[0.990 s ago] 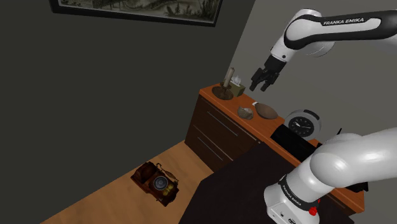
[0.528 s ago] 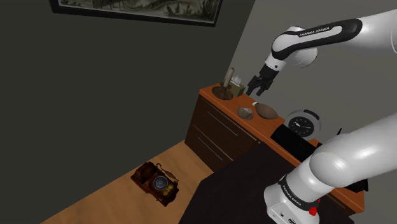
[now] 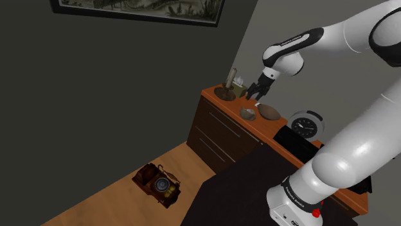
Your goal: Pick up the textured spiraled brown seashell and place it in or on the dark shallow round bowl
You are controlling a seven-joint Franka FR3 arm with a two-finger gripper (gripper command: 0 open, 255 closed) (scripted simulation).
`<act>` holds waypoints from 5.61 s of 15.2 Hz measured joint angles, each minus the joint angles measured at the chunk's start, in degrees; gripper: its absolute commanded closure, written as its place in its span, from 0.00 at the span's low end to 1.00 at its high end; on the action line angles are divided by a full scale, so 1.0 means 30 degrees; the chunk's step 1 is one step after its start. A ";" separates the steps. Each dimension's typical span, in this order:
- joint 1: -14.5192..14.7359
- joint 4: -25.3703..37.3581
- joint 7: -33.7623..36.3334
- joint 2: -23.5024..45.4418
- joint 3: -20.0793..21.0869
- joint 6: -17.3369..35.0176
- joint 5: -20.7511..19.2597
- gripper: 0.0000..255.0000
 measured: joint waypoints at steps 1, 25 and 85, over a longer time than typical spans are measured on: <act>-0.0115 0.0401 -0.0466 0.0678 -0.0065 0.0142 0.0455 0.00; -0.1935 0.3849 -0.4369 0.7211 0.0875 0.2029 0.4859 1.00; -0.7053 1.3331 -0.8046 0.9595 -0.1620 -0.6489 0.3989 1.00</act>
